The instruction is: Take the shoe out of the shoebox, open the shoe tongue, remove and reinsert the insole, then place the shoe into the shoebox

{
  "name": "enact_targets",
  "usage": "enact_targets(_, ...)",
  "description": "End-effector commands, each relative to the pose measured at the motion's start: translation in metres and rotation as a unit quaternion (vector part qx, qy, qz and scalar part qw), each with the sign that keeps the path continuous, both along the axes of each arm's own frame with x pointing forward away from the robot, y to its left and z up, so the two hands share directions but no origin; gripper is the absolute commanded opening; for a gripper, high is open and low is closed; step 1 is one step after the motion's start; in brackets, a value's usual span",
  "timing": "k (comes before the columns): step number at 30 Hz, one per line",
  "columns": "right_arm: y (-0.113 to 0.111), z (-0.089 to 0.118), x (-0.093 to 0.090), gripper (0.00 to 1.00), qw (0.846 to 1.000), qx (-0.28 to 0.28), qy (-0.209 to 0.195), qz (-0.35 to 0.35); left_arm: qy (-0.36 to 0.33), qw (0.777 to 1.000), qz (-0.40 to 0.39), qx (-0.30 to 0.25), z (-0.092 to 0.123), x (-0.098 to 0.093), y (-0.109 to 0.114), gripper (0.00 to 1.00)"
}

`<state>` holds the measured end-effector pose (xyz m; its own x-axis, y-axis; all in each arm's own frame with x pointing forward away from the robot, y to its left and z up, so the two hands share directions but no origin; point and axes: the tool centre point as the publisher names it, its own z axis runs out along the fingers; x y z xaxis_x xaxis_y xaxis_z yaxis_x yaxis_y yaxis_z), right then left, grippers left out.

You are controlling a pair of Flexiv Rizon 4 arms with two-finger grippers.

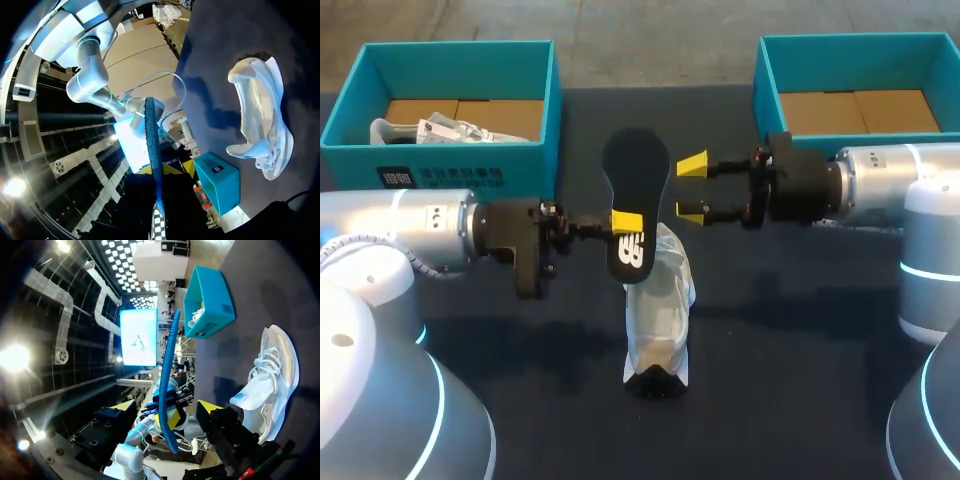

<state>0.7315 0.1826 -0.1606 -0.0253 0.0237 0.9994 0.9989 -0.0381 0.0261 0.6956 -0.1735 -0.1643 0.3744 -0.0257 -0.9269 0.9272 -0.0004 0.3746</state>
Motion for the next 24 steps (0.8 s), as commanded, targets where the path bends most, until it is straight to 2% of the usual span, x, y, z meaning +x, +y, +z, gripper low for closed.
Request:
enact_targets(1, 0.006, 0.001, 0.001, 0.83, 1.0, 0.001, -0.002, 0.001, -0.001, 1.0, 0.002, -0.001, -0.001, -0.001, -0.001, 0.0)
enact_targets(4, 0.012, 0.002, 0.003, 0.98, 1.0, 0.003, -0.003, 0.006, -0.001, 1.0, 0.002, -0.001, -0.001, -0.001, -0.001, 0.0)
enact_targets(5, 0.014, 0.002, 0.004, 1.0, 1.0, 0.002, -0.004, 0.008, -0.001, 1.0, 0.002, -0.001, -0.001, -0.001, -0.001, 0.0)
enact_targets(16, 0.026, 0.001, 0.011, 1.0, 1.0, 0.004, -0.006, 0.015, -0.001, 1.0, 0.002, -0.001, -0.001, -0.001, -0.001, 0.0)
enact_targets(21, 0.031, 0.0, 0.012, 0.92, 1.0, 0.004, -0.007, 0.014, -0.001, 1.0, 0.002, -0.001, -0.001, -0.001, -0.001, 0.0)
enact_targets(24, 0.032, -0.002, 0.012, 0.74, 1.0, 0.003, -0.007, 0.012, -0.001, 1.0, 0.002, -0.001, -0.001, -0.001, -0.001, 0.0)
